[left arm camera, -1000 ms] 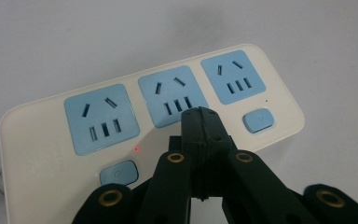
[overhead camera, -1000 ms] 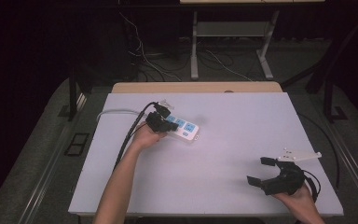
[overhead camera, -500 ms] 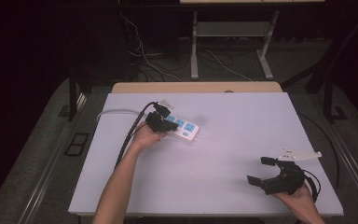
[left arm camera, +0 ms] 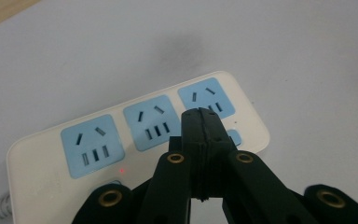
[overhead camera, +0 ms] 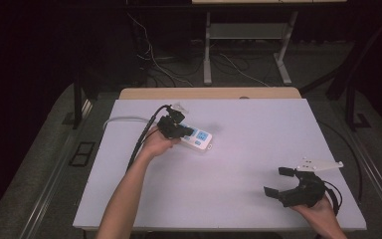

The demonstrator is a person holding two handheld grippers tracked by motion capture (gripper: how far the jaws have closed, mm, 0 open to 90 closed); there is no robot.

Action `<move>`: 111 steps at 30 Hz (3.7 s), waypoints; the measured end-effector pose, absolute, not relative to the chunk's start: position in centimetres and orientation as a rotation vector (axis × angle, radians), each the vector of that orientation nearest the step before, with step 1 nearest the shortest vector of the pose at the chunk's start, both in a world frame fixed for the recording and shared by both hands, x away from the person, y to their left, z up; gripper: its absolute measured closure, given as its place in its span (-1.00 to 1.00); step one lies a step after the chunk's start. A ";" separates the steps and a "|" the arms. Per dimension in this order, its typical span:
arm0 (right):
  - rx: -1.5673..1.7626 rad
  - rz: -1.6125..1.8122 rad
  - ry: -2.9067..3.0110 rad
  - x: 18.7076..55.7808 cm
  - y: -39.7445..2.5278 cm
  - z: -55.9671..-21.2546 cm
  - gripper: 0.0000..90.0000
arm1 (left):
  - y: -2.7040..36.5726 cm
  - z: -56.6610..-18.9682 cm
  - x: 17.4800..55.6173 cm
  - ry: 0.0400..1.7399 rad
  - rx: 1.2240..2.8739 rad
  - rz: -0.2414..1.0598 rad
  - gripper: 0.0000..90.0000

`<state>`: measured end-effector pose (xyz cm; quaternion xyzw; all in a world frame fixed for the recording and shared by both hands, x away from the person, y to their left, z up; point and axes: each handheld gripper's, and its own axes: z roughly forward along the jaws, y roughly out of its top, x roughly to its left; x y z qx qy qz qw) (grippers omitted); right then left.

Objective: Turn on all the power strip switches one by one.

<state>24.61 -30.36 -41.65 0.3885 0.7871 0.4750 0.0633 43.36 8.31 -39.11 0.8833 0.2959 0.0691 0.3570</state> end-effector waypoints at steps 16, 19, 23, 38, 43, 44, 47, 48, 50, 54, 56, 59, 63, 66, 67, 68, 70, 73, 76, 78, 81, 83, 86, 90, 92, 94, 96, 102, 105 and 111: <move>1.173 1.434 2.378 24.6 -30.4 -41.7 -0.99 | 6.5 -39.4 42.5 0.686 2.326 0.163 0.99; 1.170 1.432 2.380 24.6 -30.3 -41.7 -0.99 | 6.2 -39.8 42.5 0.686 2.332 0.159 0.99; 1.172 1.432 2.380 24.6 -30.4 -41.7 -0.99 | 6.0 -40.1 42.6 0.682 2.339 0.154 0.99; 1.169 1.433 2.377 24.6 -30.4 -41.7 -0.99 | 5.6 -41.0 42.8 0.692 2.350 0.127 0.99; 1.170 1.433 2.377 24.6 -30.4 -41.7 -0.99 | 5.7 -41.0 42.9 0.691 2.353 0.128 0.99; 1.169 1.433 2.377 24.6 -30.4 -41.7 -0.99 | 5.7 -41.0 42.9 0.691 2.358 0.134 0.99; 1.171 1.432 2.379 24.5 -30.4 -41.7 -0.98 | 5.8 -41.1 43.0 0.695 2.353 0.125 0.99; 1.171 1.433 2.379 24.5 -30.4 -41.6 -0.99 | 5.8 -41.0 43.0 0.691 2.356 0.129 0.99; 1.171 1.433 2.379 24.5 -30.4 -41.6 -0.99 | 5.8 -41.1 43.0 0.698 2.348 0.120 0.99; 1.171 1.433 2.379 24.5 -30.4 -41.6 -0.99 | 5.8 -41.2 43.1 0.699 2.352 0.112 0.99; 1.169 1.432 2.380 24.5 -30.4 -41.6 -0.99 | 5.8 -41.2 43.1 0.700 2.355 0.109 0.99; 1.169 1.431 2.381 24.6 -30.4 -41.7 -0.99 | 5.9 -41.3 43.1 0.703 2.344 0.102 0.99; 1.169 1.430 2.381 24.6 -30.4 -41.7 -0.98 | 6.1 -41.5 43.4 0.720 2.335 0.070 1.00; 1.170 1.431 2.379 24.5 -30.4 -41.6 -0.99 | 6.1 -41.5 43.4 0.727 2.332 0.066 1.00; 1.167 1.430 2.380 24.5 -30.4 -41.6 -0.99 | 6.1 -41.5 43.4 0.730 2.331 0.066 1.00; 1.164 1.431 2.379 24.5 -30.4 -41.6 -0.99 | 6.1 -41.5 43.4 0.729 2.331 0.068 1.00; 1.166 1.431 2.378 24.5 -30.4 -41.6 -0.99 | 6.0 -41.5 43.3 0.725 2.336 0.082 1.00; 1.167 1.432 2.376 24.5 -30.4 -41.6 -0.99 | 6.0 -41.5 43.3 0.731 2.332 0.080 0.99; 1.170 1.431 2.378 24.5 -30.4 -41.6 -0.99 | 6.0 -41.4 43.3 0.738 2.333 0.078 0.99; 1.169 1.432 2.376 24.5 -30.4 -41.6 -0.99 | 5.9 -41.4 43.2 0.749 2.329 0.084 0.99; 1.171 1.436 2.371 24.5 -30.5 -41.6 -0.99 | 5.8 -41.4 43.2 0.748 2.336 0.090 0.99; 1.171 1.439 2.370 24.5 -30.5 -41.6 -0.99 | 6.0 -41.3 43.3 0.761 2.323 0.088 0.99; 1.171 1.439 2.371 24.5 -30.5 -41.6 -0.99 | 6.4 -41.3 43.5 0.772 2.316 0.090 0.99; 1.174 1.438 2.371 24.6 -30.5 -41.6 -0.99 | 6.9 -40.6 43.5 0.767 2.292 0.107 0.99; 1.176 1.437 2.371 24.6 -30.5 -41.6 -0.99 | 7.1 -40.2 43.4 0.764 2.289 0.113 0.99; 1.177 1.438 2.369 24.6 -30.5 -41.6 -0.99 | 7.4 -39.7 43.2 0.758 2.282 0.122 0.98; 1.174 1.437 2.370 24.6 -30.5 -41.6 -0.99 | 7.7 -39.2 42.9 0.753 2.277 0.138 0.98; 1.175 1.438 2.369 24.6 -30.5 -41.6 -0.99 | 8.6 -37.9 42.1 0.768 2.243 0.157 0.64; 1.178 1.440 2.367 24.6 -30.5 -41.6 -0.99 | 9.3 -37.4 41.6 0.805 2.229 0.193 0.35; 1.175 1.443 2.363 24.6 -30.5 -41.6 -0.99 | 11.5 -36.7 40.6 0.852 2.134 0.198 -0.33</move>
